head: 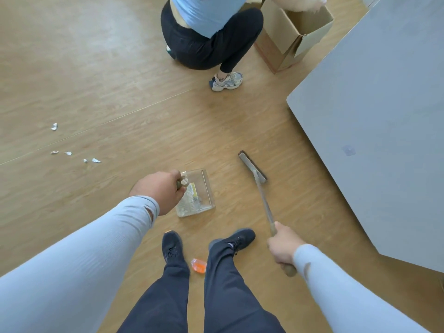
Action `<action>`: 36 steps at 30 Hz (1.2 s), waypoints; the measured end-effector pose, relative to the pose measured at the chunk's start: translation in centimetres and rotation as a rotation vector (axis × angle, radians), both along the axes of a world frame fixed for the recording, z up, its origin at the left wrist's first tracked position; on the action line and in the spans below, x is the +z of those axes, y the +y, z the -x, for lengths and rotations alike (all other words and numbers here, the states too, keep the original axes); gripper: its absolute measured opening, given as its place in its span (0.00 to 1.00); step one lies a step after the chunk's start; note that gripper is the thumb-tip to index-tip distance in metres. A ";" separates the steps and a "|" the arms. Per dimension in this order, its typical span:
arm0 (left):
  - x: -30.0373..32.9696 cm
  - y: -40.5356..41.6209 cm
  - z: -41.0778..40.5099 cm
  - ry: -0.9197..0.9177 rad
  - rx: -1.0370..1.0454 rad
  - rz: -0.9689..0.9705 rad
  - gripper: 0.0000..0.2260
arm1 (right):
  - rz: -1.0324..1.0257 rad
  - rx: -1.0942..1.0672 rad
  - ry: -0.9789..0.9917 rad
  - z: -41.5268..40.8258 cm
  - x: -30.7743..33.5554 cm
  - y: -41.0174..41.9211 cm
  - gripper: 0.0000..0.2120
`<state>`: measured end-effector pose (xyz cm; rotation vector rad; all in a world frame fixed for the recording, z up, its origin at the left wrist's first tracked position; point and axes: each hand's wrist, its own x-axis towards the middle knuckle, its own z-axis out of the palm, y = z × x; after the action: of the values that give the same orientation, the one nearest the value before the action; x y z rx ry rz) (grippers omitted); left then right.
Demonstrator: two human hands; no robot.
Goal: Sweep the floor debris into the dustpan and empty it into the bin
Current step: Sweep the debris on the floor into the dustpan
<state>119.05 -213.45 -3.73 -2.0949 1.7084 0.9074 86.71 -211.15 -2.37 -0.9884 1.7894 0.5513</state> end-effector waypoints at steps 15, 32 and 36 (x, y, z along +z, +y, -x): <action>0.6 0.0 -0.1 -0.006 -0.022 -0.013 0.16 | -0.190 -0.456 -0.328 7.1 8.6 0.2 0.32; 0.3 0.6 -0.1 0.011 0.018 -0.011 0.15 | -0.282 -0.341 -0.290 -0.9 2.9 2.4 0.27; 1.4 1.5 -0.5 0.007 0.018 -0.074 0.15 | -0.220 -0.616 -0.352 3.3 7.5 1.0 0.25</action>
<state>119.53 -211.98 -2.37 -2.0652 1.6360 0.9696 83.39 -210.14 5.18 -0.3205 1.5629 0.1638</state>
